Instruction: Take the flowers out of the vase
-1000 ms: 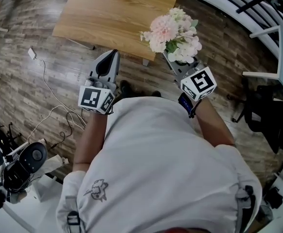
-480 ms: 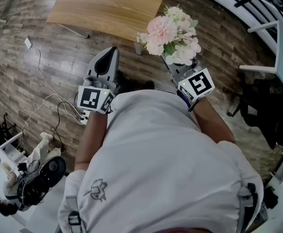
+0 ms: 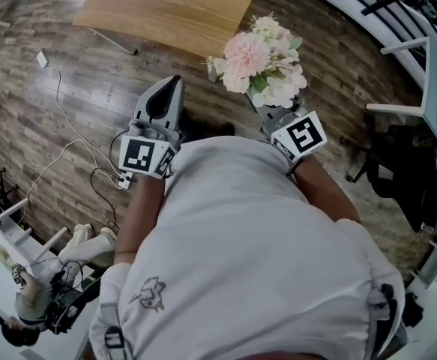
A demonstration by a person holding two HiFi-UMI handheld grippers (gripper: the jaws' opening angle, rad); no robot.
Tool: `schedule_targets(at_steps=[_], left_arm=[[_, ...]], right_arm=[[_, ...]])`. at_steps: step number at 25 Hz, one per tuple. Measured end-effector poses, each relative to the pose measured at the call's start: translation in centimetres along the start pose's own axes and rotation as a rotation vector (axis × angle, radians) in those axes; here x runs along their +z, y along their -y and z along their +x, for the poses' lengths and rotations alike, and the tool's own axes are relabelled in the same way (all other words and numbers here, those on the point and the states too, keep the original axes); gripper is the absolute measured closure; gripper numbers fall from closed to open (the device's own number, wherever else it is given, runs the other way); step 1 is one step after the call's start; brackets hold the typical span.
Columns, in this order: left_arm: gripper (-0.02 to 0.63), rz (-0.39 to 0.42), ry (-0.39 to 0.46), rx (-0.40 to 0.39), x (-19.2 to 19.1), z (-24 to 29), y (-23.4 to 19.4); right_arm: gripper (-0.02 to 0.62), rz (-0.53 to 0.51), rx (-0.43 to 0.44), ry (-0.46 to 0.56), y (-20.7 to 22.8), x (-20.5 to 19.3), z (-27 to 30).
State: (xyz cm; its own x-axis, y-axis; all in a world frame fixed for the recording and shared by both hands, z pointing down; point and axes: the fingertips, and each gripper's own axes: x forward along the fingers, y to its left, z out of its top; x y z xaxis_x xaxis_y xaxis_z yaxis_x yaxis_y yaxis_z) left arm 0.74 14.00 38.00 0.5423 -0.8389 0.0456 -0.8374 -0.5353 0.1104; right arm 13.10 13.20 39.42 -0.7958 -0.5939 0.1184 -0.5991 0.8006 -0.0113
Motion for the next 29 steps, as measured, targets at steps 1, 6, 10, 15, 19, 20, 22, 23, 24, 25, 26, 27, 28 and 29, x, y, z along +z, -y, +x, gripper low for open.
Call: schedule_targets(at_steps=[1, 6, 10, 15, 19, 20, 22, 23, 24, 25, 26, 27, 28, 29], left_arm=[[0.602, 0.001, 0.0, 0.001, 0.12, 0.1, -0.27], [0.603, 0.006, 0.006, 0.004, 0.79, 0.44, -0.9], [0.601, 0.011, 0.008, 0.002, 0.8, 0.4, -0.8], [0.603, 0.013, 0.008, 0.007, 0.88, 0.09, -0.94], [0.602, 0.013, 0.004, 0.007, 0.83, 0.01, -1.03], [0.602, 0.012, 0.004, 0.006, 0.82, 0.02, -1.02], [0.603, 0.011, 0.002, 0.005, 0.74, 0.08, -0.97], [0.603, 0.011, 0.002, 0.003, 0.7, 0.14, -0.94], [0.603, 0.011, 0.003, 0.002, 0.68, 0.19, -0.93], [0.603, 0.012, 0.003, 0.001, 0.68, 0.22, -0.94], [0.603, 0.013, 0.003, 0.001, 0.67, 0.24, -0.97], [0.603, 0.013, 0.003, 0.001, 0.65, 0.25, -1.0], [0.603, 0.013, 0.002, 0.002, 0.61, 0.25, -1.04], [0.603, 0.012, 0.002, 0.002, 0.57, 0.25, -1.07]], right_arm=[[0.545, 0.0, 0.001, 0.002, 0.08, 0.1, 0.26], [0.545, 0.004, 0.006, 0.002, 0.2, 0.3, 0.99], [0.545, 0.009, 0.003, 0.008, 0.23, 0.2, 0.93], [0.546, 0.014, 0.005, 0.011, 0.25, 0.3, 0.97], [0.546, 0.012, 0.008, 0.015, 0.25, 0.4, 0.98], [0.546, 0.012, 0.008, 0.014, 0.26, 0.42, 0.98], [0.546, 0.014, 0.008, 0.013, 0.29, 0.37, 0.96], [0.546, 0.014, 0.009, 0.013, 0.31, 0.35, 0.96], [0.546, 0.014, 0.01, 0.013, 0.32, 0.34, 0.98], [0.546, 0.013, 0.011, 0.014, 0.32, 0.35, 1.01], [0.546, 0.012, 0.012, 0.015, 0.31, 0.36, 1.05], [0.546, 0.01, 0.013, 0.015, 0.32, 0.36, 1.08], [0.546, 0.009, 0.013, 0.016, 0.33, 0.36, 1.09], [0.546, 0.008, 0.014, 0.016, 0.34, 0.36, 1.11]])
